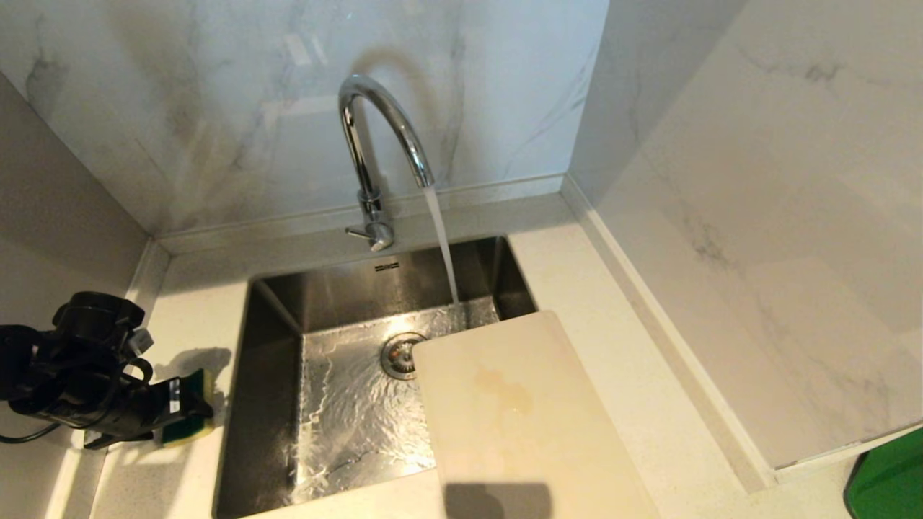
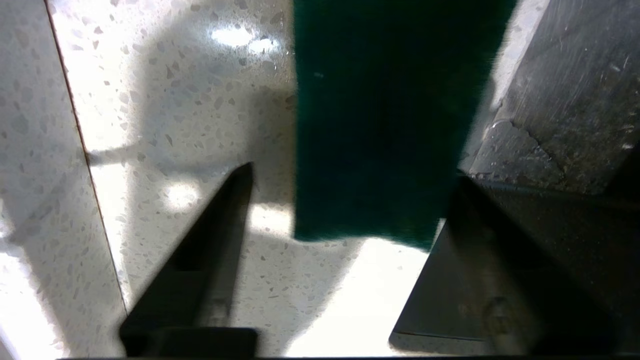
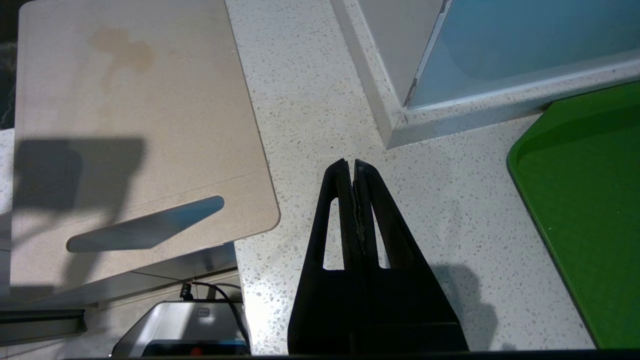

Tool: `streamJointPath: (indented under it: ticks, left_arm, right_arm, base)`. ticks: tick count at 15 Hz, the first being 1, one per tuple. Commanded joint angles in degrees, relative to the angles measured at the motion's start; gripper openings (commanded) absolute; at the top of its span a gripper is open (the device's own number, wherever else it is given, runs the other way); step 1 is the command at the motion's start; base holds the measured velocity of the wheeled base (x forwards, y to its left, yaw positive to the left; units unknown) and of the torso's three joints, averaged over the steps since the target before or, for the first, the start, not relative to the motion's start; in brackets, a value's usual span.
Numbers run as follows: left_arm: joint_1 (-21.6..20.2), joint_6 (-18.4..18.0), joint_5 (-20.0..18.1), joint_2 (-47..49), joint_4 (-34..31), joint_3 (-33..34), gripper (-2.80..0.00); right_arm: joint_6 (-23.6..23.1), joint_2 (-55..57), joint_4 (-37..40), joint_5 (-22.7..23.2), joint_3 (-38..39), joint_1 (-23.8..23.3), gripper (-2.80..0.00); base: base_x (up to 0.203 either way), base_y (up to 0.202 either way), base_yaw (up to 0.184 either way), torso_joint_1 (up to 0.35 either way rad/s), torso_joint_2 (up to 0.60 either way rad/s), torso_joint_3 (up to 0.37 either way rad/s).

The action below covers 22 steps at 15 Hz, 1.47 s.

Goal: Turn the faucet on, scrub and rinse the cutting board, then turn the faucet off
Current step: Pick up the cleaning cloth, then pick up the cutting board

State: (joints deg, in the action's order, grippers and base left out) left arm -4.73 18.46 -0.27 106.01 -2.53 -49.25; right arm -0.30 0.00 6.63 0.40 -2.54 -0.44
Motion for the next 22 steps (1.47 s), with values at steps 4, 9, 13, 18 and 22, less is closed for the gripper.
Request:
streamJointPath:
  ticks: [4, 9, 13, 18, 22]
  left_arm:
    - [-0.10, 0.09, 0.36, -0.01, -0.02, 0.03, -2.80]
    - [-0.37, 0.17, 0.44, -0.51, 0.33, 0.03, -2.80]
    - [-0.14, 0.00, -0.06, -8.56, -0.21, 0.23, -2.80]
    - [1.51, -9.21, -0.28, -24.45, -0.53, 2.27, -2.80]
    - [1.64, -11.72, -0.31, -36.08, -4.22, 3.91, -2.80]
  right_arm:
    - [-0.05, 0.09, 0.05, 0.04, -0.01, 0.00, -2.80]
    - [-0.05, 0.09, 0.05, 0.04, -0.01, 0.00, -2.80]
    - [-0.05, 0.09, 0.05, 0.04, -0.01, 0.00, -2.80]
    - [-0.05, 0.09, 0.05, 0.04, -0.01, 0.00, -2.80]
    - [-0.05, 0.09, 0.05, 0.04, -0.01, 0.00, -2.80]
  base:
    - [0.000, 0.000, 0.000, 0.000, 0.00, 0.000]
    - [0.000, 0.000, 0.000, 0.000, 0.00, 0.000]
    - [0.000, 0.000, 0.000, 0.000, 0.00, 0.000]
    - [0.000, 0.000, 0.000, 0.000, 0.00, 0.000]
    - [0.000, 0.000, 0.000, 0.000, 0.00, 0.000]
